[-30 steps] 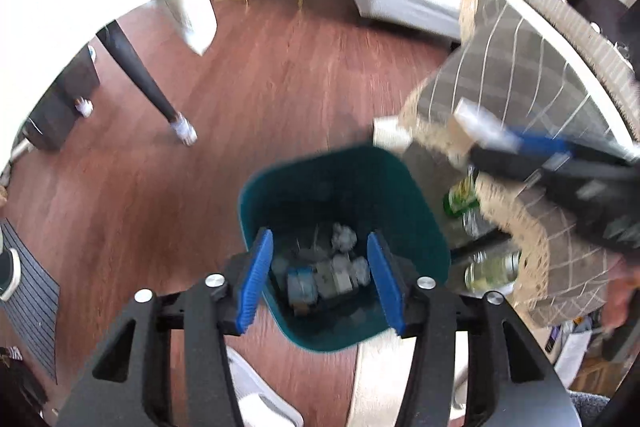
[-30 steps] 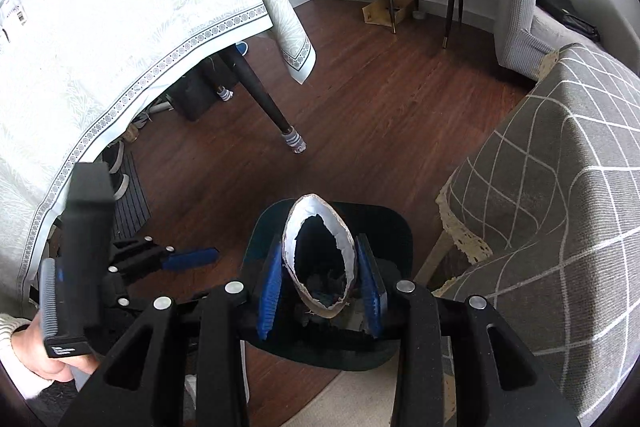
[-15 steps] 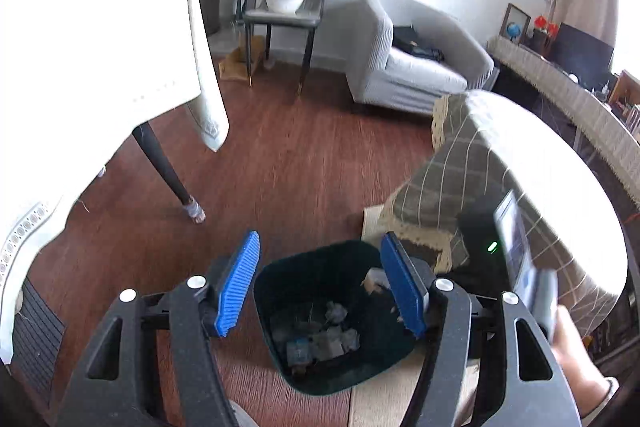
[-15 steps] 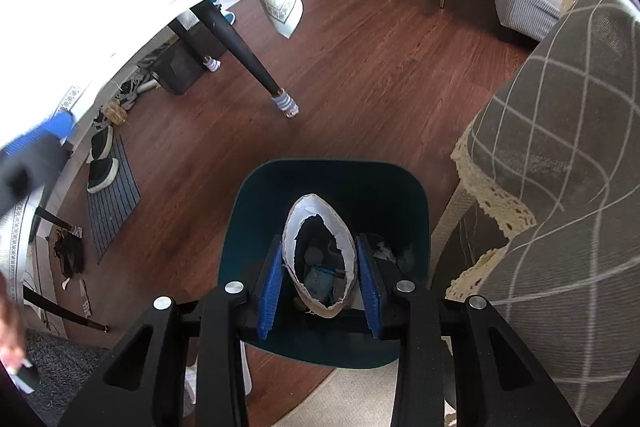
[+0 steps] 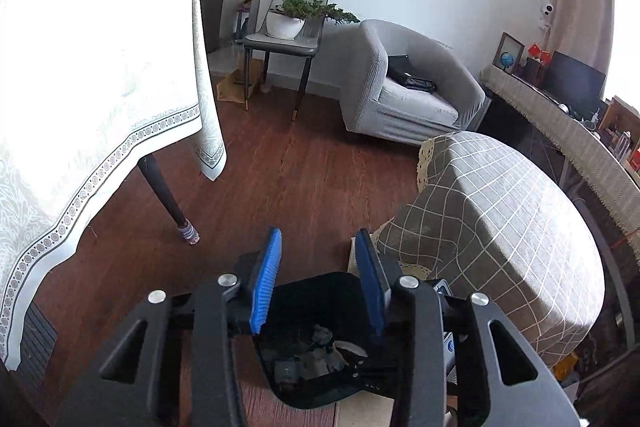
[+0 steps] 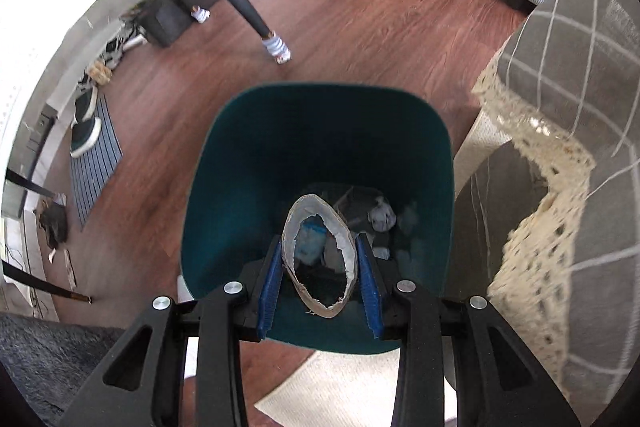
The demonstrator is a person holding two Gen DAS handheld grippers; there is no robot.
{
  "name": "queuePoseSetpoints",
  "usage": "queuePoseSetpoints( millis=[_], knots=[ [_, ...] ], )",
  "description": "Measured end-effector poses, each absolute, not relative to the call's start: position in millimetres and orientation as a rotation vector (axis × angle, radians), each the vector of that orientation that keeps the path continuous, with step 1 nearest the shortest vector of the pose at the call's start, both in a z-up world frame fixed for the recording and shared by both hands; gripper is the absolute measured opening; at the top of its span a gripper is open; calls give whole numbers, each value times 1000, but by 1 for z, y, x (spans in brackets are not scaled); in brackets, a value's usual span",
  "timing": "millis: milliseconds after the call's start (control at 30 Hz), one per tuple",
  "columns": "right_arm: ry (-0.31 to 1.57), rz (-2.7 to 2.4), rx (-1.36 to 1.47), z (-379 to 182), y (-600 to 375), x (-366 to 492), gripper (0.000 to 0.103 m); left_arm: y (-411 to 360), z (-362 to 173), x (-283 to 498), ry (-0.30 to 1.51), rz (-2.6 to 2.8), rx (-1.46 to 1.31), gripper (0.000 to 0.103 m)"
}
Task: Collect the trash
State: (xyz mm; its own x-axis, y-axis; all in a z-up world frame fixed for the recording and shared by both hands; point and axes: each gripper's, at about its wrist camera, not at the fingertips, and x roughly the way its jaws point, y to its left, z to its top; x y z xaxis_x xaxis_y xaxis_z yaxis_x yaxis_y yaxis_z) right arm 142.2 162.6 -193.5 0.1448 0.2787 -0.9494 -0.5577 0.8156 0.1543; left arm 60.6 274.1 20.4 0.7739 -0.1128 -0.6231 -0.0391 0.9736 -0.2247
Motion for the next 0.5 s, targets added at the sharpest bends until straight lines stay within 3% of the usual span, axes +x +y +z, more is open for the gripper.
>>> queuePoseSetpoints(
  millis=[100,400,500],
  knots=[
    [1292,614,-270,-193,161,140,52,274,23,61,683,-40,-233,40],
    [1137,668,-282,-140,158,124,53,259,45,54,662,-77,-184,40],
    [1060,667,-253,-107,147,114,53,247,55,49,634,-78,-131,47]
  ],
)
